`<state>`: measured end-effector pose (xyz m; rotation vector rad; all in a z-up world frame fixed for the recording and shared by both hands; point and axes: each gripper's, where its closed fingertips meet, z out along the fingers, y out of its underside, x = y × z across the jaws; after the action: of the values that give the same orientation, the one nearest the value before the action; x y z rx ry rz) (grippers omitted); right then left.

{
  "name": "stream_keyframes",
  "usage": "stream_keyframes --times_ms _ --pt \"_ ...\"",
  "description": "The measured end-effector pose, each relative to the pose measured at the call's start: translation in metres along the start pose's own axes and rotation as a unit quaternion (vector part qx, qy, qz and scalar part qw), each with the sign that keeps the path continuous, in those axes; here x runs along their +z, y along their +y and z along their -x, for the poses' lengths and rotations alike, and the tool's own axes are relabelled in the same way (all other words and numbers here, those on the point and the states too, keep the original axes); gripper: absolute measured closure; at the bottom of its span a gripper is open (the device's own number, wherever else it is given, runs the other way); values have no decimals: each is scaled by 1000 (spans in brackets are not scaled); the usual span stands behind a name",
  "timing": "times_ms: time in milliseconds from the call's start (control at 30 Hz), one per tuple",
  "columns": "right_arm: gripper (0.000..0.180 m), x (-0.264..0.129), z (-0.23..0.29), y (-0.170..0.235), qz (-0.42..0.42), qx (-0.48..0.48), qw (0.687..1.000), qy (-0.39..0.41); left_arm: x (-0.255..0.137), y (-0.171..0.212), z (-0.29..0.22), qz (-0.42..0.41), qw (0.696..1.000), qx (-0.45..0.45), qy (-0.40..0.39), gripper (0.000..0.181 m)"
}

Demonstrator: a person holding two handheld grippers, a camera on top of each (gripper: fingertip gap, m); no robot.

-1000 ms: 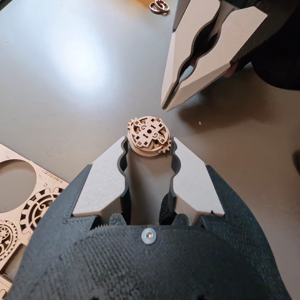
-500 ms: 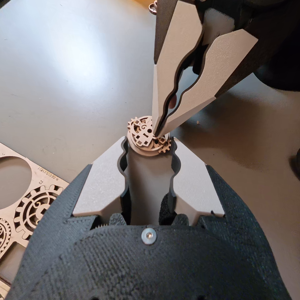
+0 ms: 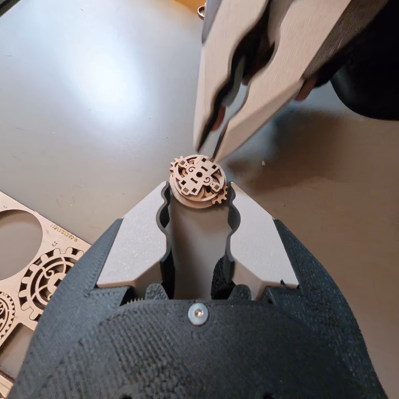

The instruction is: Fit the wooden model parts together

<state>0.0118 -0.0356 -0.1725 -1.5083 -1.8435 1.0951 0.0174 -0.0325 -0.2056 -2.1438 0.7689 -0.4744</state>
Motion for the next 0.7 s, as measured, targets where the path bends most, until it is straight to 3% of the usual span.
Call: stream_keyframes --times_ms 200,400,700 --pt "137 -41 -20 -28 -138 24 989 51 1 -1 1 0 1000 7 -9 129" --pt "137 -35 -27 -22 -150 -17 985 83 2 -1 2 1 1000 13 -25 125" --pt "151 -42 -21 -26 -173 -71 977 104 -1 2 -8 5 999 30 -13 115"
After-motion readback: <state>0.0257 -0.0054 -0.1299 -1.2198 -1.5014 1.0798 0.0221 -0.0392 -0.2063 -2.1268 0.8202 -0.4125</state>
